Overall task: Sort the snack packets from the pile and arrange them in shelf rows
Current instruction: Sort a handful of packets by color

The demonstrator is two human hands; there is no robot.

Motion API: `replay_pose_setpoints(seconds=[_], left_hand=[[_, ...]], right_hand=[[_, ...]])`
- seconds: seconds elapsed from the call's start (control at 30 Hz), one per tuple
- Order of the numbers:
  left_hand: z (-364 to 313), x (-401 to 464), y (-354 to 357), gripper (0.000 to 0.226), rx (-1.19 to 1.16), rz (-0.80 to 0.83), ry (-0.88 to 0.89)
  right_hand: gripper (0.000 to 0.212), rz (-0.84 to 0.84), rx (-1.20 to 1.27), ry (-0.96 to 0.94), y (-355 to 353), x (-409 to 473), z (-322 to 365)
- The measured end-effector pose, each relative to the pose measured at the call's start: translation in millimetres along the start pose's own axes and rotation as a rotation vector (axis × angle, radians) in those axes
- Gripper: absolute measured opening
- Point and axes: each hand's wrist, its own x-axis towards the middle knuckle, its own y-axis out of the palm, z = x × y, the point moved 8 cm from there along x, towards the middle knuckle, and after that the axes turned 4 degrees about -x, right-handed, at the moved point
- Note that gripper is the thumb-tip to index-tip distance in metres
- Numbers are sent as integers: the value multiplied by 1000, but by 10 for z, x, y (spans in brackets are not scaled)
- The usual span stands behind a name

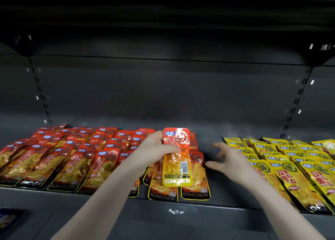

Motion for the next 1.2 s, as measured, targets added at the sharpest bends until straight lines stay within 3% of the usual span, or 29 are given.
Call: replay_pose_setpoints(seconds=[0.1,0.27,0.33,0.43,0.57,0.73,0.83,0.93,1.03,1.2], left_hand=[[-32,5,123,26,42,26,8],[-86,16,350,37,14,69,8],[-110,33,420,28,0,62,11],[-121,51,520,29,20,80,5],[-137,45,530,8,-10,39,-20],[-144,49,566,13,-139,14,-52],[-110,79,554,32,-198,-48,-91],[-137,59,593,49,-67,-13,-113],[-161,39,635,51,12,43,-101],[-97,63,656,56,-107,110,-154]], right_hand=[[53,-22,-37,23,-148,-15,-122],[23,-109,184,23,-293,-65,-266],[16,-95,205,7,-270,-75,-281],[13,-70,219,14,-231,-76,-348],[13,-67,241,36,-242,-64,-465],[11,-63,259,25,-234,-39,-496],[10,-63,255,0,-240,-19,-474],[10,-73,260,-6,-270,11,-485],[10,-85,266,-11,-286,46,-500],[8,-107,251,-23,-311,65,-492]])
